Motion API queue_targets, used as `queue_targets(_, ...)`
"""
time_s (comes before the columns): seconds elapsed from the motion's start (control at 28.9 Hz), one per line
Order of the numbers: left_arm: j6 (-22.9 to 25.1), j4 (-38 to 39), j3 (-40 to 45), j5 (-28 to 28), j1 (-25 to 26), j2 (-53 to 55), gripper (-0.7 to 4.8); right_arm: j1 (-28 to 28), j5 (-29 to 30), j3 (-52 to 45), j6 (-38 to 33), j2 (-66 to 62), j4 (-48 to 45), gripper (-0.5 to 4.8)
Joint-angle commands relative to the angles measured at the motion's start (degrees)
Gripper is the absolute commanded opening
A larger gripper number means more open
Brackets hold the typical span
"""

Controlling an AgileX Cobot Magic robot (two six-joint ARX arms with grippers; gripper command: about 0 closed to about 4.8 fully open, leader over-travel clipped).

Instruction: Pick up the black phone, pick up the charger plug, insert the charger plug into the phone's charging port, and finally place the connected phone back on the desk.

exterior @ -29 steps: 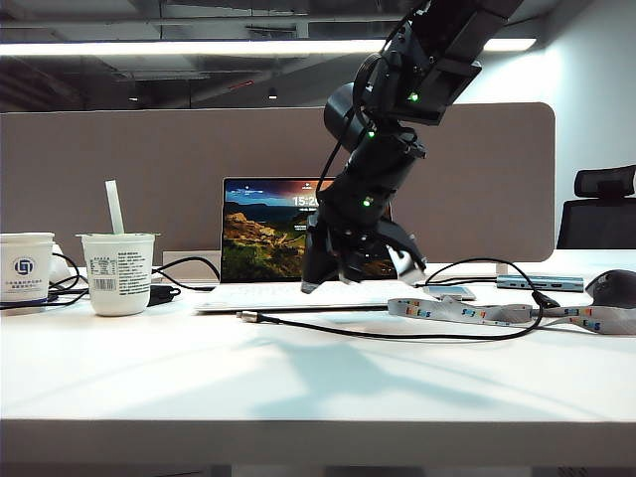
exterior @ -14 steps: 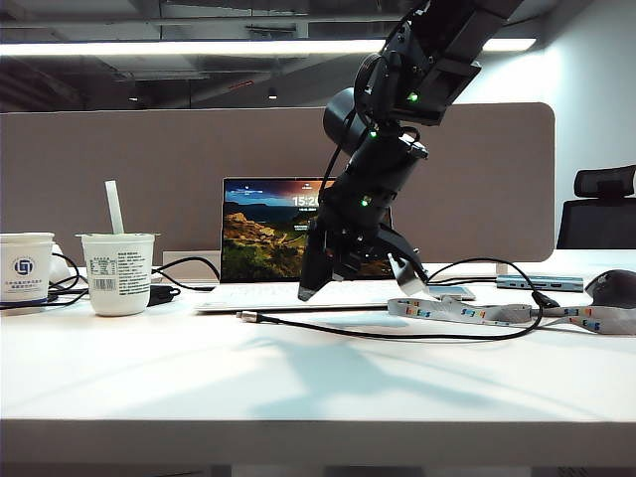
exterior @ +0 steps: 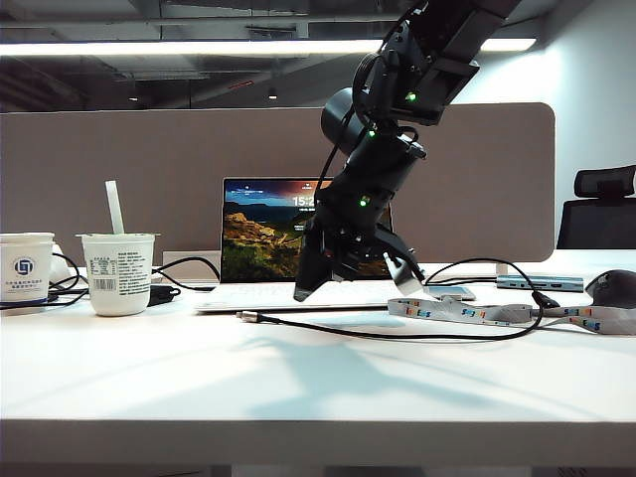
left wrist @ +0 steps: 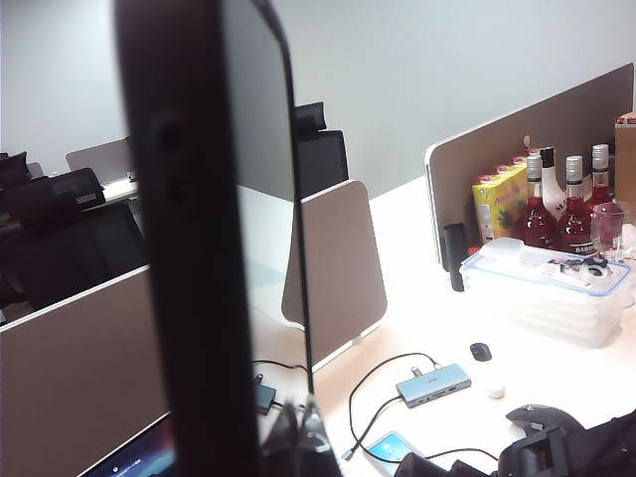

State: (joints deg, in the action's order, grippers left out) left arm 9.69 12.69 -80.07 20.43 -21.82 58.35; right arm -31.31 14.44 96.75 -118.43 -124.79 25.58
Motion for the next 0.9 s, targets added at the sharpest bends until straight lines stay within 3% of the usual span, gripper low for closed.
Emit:
queue_targets(0.03,0.33,-2.40,-0.52,0.22,-0.02,-0.42,-0.07,-0.04,1.33,0.13,-0.20,0.04,-0.50,1.28)
queue_targets(0.07,0.33,-2.38,-0.52,0.22,-0.02,-0.42,-0.07,-0.04,1.68,0.13,-0.59,0.04,-1.01,1.99)
queue_targets(0.14,0.33,-2.38,-0.52,0.22,-0.02,-0.42,-0.06,-0.11,2.64,0.13,-1.70,0.04,-2.25,2.44)
queue_targets(0.35,0.33,-2.40,-0.52,0.24,-0.02,-0.42,-0.07,-1.25,2.05,0.17,-3.54,0.04,-6.86,2.44)
queue_targets(0.9,0.33,-2.43,-0.52,0.37,-0.04,-0.48,-0.07,-2.84,2.23,0.24,-3.54,0.04,-2.71,2.43)
